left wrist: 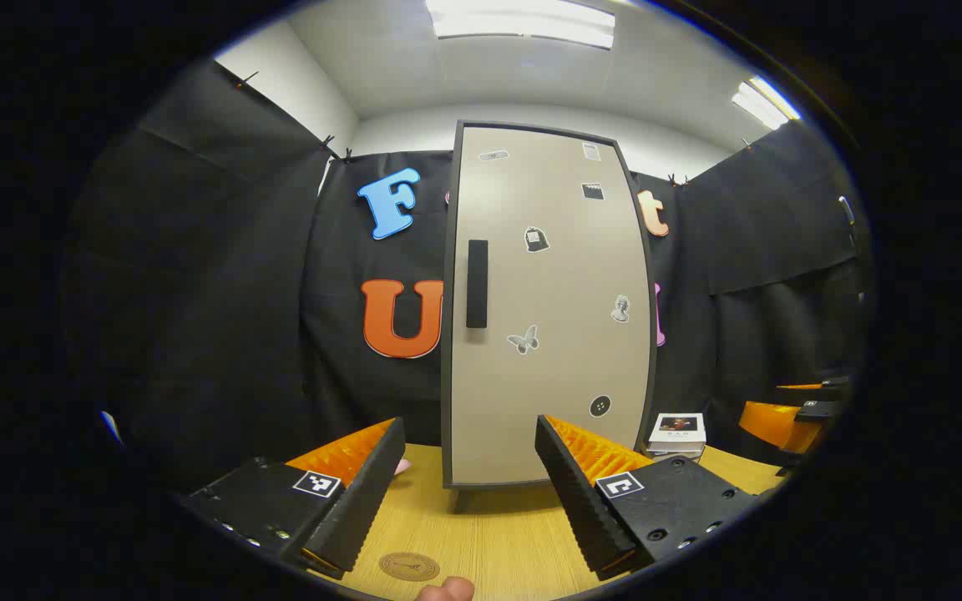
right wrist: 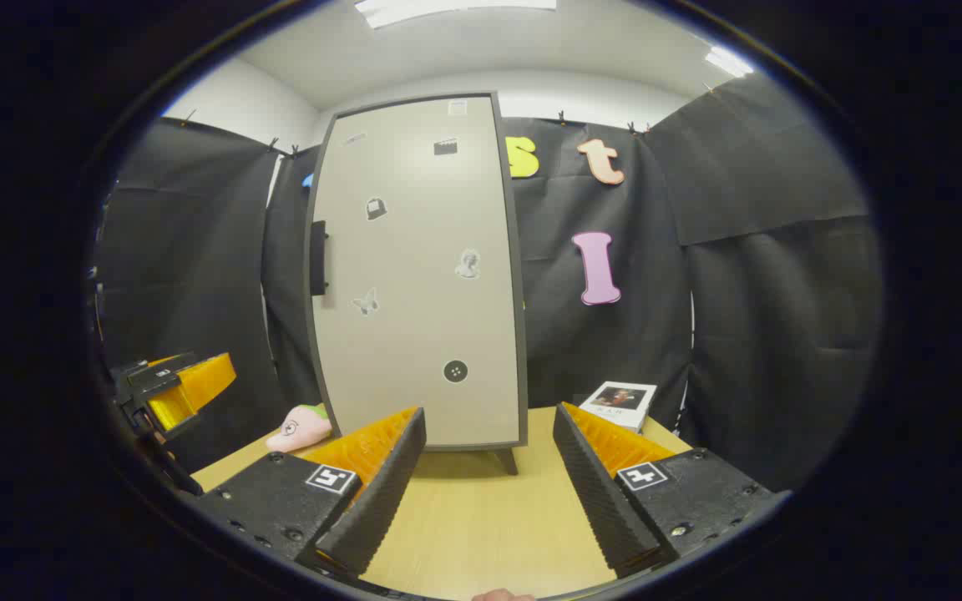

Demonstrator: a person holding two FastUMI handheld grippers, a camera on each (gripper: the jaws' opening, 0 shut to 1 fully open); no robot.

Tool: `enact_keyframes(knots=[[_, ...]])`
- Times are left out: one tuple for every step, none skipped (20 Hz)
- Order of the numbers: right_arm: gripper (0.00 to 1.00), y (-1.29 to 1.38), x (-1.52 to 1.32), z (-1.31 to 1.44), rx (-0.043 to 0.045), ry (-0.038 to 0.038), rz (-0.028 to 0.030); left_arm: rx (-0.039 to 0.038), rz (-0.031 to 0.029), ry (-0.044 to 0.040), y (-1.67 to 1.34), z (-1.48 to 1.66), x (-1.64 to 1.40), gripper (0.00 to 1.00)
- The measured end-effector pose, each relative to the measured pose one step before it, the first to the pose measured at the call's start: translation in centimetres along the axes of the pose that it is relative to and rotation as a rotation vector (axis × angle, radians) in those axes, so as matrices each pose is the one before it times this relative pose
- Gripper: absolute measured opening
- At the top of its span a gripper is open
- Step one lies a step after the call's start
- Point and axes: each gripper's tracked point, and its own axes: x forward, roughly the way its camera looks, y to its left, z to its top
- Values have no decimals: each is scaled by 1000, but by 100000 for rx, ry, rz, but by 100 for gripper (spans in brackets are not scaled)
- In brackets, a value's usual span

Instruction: Open the cabinet door with the right hand, grasp the bottle in the cabinet with the left hand and place it on the coaster, then close the cabinet door with the right hand.

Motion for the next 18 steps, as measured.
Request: enact_keyframes(knots=[[98,4,105,-81,149,206,169,-10,-229,-78,-43,39,14,95],[98,-9,93,35,-70,-101,-21,-52,-253,-201,-112,91,11,95],[98,47,37,50,-280,47,33,82,-160,-14,-96,11,60,95],[95,-10,-37,-156,-326,67,9,117,-5,-35,-57,14,87,95],[95,-38,87,-13,-181,-192,43,84,-99,0,-57,-28,-1,95],[94,88,21,5,-49,-117,265,170,-249,-67,-73,-26,108,95],[98,37,-41,-114,-226,10,435,393,-306,-158,-82,-13,106,95],[98,-65,92,11,-393,119,-215,759,117,186,-13,-37,85,95],[99,-78,89,2,-113,132,-140,592,150,249,47,-62,-36,95],[99,-30,52,48,188,-59,67,271,278,-164,73,45,13,95],[98,71,17,226,100,-521,95,-340,-233,-359,-29,56,0,95],[95,-93,21,198,-51,-619,-258,-540,-685,153,-177,-83,15,95],[94,-136,78,88,-144,-347,-51,-77,-294,364,-35,-134,33,95],[98,-86,108,68,-22,-246,-13,257,264,69,-35,-22,-3,95],[99,-20,86,55,325,-279,61,186,384,-363,90,114,41,95],[99,142,112,11,381,208,351,-45,98,-505,-17,165,54,95],[98,80,20,-76,219,222,341,-249,58,-454,-36,99,45,95],[99,-6,20,103,-85,-89,39,-386,-240,-261,-120,32,94,95]])
